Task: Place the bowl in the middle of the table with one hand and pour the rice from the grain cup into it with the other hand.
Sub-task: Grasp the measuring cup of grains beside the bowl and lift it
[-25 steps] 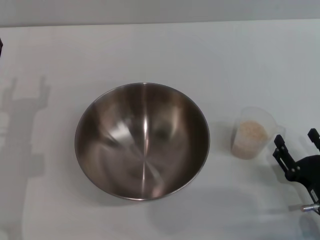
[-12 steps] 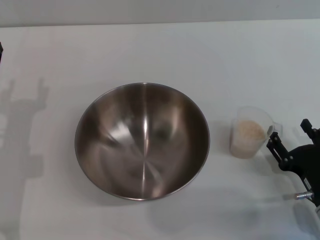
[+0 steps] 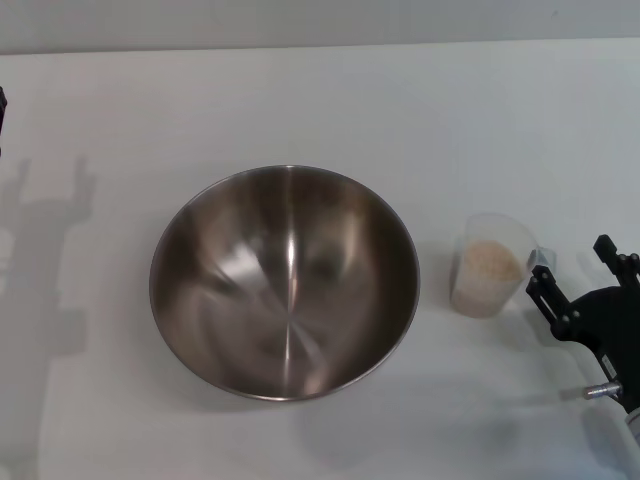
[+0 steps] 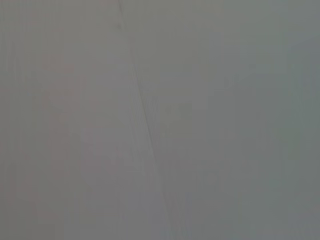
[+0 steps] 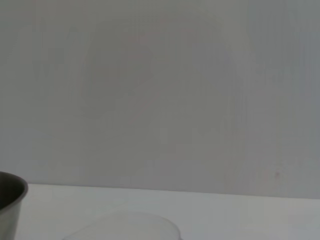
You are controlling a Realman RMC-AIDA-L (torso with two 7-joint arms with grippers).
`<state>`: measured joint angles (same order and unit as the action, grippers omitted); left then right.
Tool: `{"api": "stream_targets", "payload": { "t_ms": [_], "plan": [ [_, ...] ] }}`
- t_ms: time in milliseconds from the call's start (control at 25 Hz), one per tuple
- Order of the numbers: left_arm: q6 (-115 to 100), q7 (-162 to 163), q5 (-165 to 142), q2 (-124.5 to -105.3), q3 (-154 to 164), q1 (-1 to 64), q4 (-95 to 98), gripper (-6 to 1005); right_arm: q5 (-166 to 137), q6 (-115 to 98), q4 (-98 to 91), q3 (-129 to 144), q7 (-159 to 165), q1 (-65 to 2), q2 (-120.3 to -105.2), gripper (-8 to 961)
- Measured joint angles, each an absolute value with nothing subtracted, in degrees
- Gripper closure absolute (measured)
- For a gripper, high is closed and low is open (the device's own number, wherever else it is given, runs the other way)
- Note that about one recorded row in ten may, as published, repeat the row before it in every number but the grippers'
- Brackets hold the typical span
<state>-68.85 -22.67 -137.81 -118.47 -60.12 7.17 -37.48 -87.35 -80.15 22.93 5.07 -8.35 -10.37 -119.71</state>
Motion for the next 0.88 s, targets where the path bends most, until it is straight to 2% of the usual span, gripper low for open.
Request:
{"api": "stream_targets", "payload": {
  "t_ms": [680,880],
  "plan": [
    [-68.75,-22.67,-137.81,-118.55,-60.12,7.51,-36.64,275,-87.33,-79.71,22.84,4.88,-8.36,-10.65,-119.71,312],
    [-68.73,-22.67,-137.81,-118.56,-60.07,7.72,-36.42,274,-87.33,-79.71,22.69,5.09,-8.84,-11.06,-119.77,542]
  ]
}}
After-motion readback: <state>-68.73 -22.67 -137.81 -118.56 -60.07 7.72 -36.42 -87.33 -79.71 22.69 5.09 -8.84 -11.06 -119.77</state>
